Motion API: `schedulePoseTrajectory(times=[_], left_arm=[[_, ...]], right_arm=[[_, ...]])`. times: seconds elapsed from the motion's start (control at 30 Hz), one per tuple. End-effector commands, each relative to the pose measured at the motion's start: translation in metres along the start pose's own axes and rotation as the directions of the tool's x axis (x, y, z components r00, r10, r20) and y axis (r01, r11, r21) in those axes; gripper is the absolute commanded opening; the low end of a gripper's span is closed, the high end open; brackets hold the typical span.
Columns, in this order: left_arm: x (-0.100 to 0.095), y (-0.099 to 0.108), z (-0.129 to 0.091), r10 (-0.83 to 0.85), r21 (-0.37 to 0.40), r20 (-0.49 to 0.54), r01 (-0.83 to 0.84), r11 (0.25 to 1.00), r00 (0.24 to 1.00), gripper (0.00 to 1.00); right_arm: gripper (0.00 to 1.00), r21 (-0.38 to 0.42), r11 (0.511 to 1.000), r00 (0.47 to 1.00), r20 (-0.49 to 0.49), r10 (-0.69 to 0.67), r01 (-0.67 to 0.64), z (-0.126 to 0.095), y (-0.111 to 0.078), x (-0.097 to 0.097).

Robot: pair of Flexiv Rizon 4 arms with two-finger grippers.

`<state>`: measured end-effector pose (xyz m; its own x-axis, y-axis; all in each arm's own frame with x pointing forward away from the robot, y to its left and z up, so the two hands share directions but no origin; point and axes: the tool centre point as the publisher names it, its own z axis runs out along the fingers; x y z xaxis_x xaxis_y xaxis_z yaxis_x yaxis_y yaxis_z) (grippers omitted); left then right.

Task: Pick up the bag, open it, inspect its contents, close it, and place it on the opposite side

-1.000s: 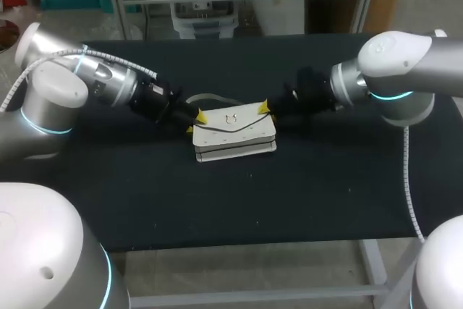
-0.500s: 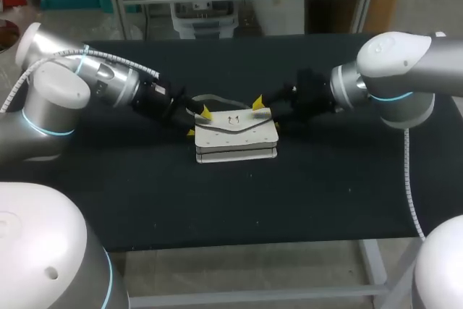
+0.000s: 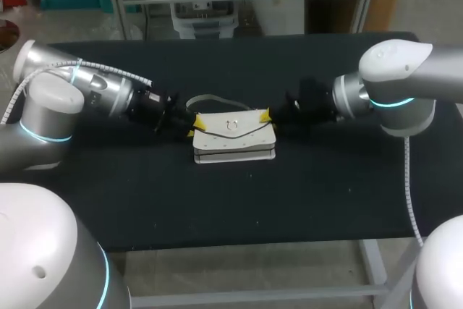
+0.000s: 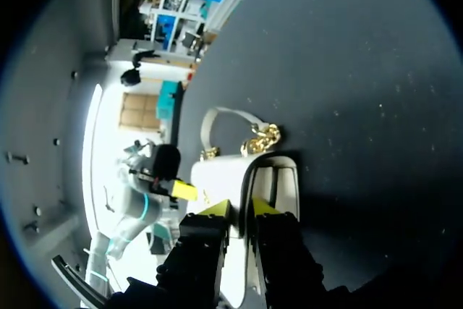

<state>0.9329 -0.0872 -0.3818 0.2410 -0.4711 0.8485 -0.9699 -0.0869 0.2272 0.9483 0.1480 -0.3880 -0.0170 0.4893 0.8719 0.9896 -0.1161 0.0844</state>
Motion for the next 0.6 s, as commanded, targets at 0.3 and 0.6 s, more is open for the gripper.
schedulePoseTrajectory(times=[0.3, 0.6], left_arm=[[-0.002, 0.010, 0.007, 0.001, 0.023, -0.045, 0.000, 1.000, 0.999, 1.00], [-0.008, 0.003, 0.006, -0.035, 0.039, -0.119, 0.040, 0.998, 0.992, 1.00]], right_arm=[[1.00, -0.052, 0.999, 1.000, -0.014, -0.014, 0.014, -0.002, -0.004, 0.005], [0.47, -0.059, 0.998, 1.000, -0.021, 0.007, -0.008, 0.003, -0.004, -0.004]])
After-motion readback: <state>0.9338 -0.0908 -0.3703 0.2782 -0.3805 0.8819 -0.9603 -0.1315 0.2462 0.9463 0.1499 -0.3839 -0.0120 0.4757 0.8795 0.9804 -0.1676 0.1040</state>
